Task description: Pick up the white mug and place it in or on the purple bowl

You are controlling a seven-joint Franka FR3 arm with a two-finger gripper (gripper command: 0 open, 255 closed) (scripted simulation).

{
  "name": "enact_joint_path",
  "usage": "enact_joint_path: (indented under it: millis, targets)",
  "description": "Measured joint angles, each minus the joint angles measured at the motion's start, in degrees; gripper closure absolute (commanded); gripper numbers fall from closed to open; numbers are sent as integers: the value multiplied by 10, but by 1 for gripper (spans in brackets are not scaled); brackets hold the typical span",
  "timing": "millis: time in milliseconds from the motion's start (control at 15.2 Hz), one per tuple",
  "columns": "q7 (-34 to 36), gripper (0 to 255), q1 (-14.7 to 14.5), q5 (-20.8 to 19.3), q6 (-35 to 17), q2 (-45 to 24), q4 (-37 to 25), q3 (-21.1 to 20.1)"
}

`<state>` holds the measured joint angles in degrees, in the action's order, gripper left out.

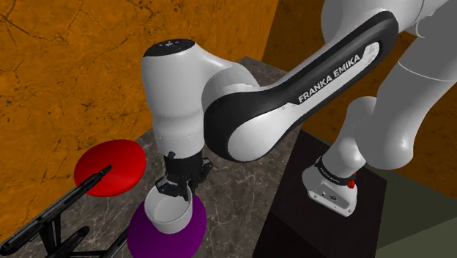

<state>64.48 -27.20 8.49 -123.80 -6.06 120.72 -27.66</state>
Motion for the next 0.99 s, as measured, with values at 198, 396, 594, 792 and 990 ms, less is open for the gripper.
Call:
enact_joint_path:
  millis: [198,396,594,792,990]
  targets:
    - [1,255,-2,-5,-20,-13,8,1]
    - [3,255,-4,-13,-46,-31,18,2]
    - [3,255,-4,-14,-54,-35,22,2]
    - [3,255,-4,-14,-55,-35,22,2]
    - [3,0,-4,-15,-56,-36,22,2]
